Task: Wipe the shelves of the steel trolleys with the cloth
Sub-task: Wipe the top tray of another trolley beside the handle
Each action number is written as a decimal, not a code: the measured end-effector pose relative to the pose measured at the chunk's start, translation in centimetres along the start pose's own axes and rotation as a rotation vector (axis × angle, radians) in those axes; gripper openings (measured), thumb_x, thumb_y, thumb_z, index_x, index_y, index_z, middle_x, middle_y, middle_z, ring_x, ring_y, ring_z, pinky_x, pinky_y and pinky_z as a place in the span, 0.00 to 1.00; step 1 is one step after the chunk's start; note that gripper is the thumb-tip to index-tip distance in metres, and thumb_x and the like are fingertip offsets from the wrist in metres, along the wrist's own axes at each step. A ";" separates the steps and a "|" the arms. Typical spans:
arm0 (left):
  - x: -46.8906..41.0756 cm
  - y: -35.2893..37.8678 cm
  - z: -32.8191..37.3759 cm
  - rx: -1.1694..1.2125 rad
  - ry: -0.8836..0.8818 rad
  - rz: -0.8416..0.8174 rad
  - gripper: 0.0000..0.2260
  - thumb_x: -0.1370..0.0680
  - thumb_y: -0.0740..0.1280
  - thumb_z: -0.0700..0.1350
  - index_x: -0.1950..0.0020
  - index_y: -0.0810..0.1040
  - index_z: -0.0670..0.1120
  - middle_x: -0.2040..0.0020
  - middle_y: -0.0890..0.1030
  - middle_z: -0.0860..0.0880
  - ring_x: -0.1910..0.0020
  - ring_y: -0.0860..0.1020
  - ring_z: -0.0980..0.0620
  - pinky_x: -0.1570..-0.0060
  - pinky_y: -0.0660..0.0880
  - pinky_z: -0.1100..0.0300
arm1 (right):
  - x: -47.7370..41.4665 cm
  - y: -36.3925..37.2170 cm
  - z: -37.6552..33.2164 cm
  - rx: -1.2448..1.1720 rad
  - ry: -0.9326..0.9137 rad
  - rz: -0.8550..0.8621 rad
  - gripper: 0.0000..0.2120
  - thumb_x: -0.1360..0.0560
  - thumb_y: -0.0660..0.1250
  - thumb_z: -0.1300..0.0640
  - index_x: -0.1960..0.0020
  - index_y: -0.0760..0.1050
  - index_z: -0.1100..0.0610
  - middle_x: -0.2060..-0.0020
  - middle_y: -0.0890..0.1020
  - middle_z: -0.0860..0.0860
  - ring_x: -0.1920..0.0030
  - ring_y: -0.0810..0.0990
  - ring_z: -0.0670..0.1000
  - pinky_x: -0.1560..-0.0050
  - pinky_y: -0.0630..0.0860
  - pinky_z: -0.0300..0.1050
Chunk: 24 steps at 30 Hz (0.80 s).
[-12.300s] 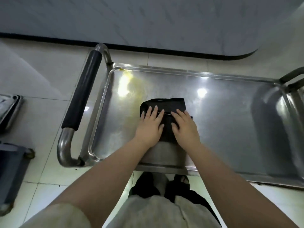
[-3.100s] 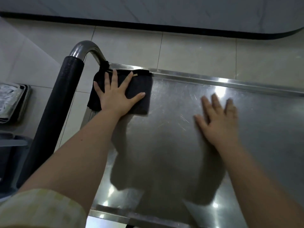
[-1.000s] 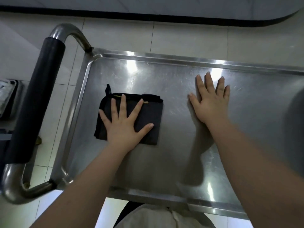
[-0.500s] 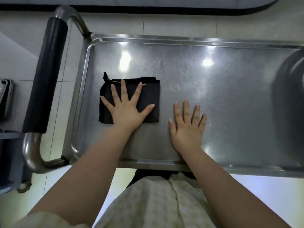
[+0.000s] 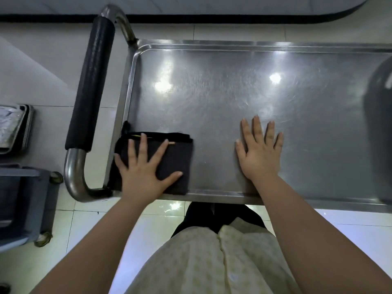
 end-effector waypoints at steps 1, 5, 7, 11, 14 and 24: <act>0.0 -0.3 -0.9 0.002 -0.003 -0.005 0.39 0.32 0.46 0.80 0.23 0.44 0.69 0.19 0.42 0.48 0.22 0.41 0.40 0.30 0.41 0.29 | 0.0 0.0 -0.1 0.007 -0.001 0.002 0.29 0.22 0.35 0.35 0.22 0.37 0.39 0.21 0.41 0.45 0.22 0.36 0.58 0.26 0.33 0.61; 0.1 0.1 0.1 -0.035 -0.028 -0.012 0.40 0.32 0.44 0.80 0.23 0.42 0.67 0.20 0.40 0.45 0.23 0.40 0.36 0.32 0.41 0.26 | 0.3 0.0 -0.7 0.039 0.022 0.012 0.29 0.21 0.36 0.37 0.21 0.39 0.42 0.21 0.44 0.48 0.23 0.39 0.61 0.26 0.34 0.63; 0.1 0.9 4.0 -0.054 0.008 -0.018 0.41 0.33 0.42 0.80 0.23 0.39 0.66 0.20 0.38 0.44 0.24 0.38 0.34 0.34 0.40 0.25 | 0.6 0.1 -1.0 0.046 0.040 0.005 0.29 0.20 0.38 0.39 0.21 0.40 0.44 0.20 0.44 0.49 0.23 0.40 0.63 0.26 0.36 0.65; 0.0 1.6 11.6 -0.039 0.133 0.009 0.41 0.32 0.43 0.80 0.22 0.44 0.65 0.19 0.43 0.44 0.23 0.41 0.33 0.34 0.41 0.24 | 0.5 -0.3 -0.6 0.049 -0.048 -0.048 0.28 0.20 0.41 0.41 0.21 0.39 0.43 0.20 0.44 0.49 0.22 0.40 0.62 0.26 0.38 0.66; -0.4 1.5 11.5 -0.014 0.110 0.036 0.40 0.33 0.44 0.81 0.23 0.42 0.68 0.19 0.42 0.48 0.22 0.39 0.36 0.33 0.41 0.26 | 0.0 -1.3 3.8 0.118 -0.163 -0.092 0.29 0.21 0.40 0.36 0.22 0.40 0.38 0.22 0.42 0.43 0.22 0.42 0.58 0.28 0.35 0.65; 0.9 2.3 15.4 -0.018 -0.008 0.001 0.44 0.37 0.41 0.84 0.25 0.35 0.69 0.20 0.36 0.48 0.24 0.36 0.35 0.34 0.37 0.26 | 3.9 -3.1 20.2 0.137 0.040 -0.090 0.30 0.22 0.38 0.36 0.21 0.42 0.41 0.20 0.46 0.51 0.23 0.43 0.65 0.25 0.41 0.62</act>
Point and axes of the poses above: each hand's wrist, its own x-axis away from the middle knuckle, its own y-axis out of the palm, z = x × y, the point moved 6 cm from there along -x, towards the middle knuckle
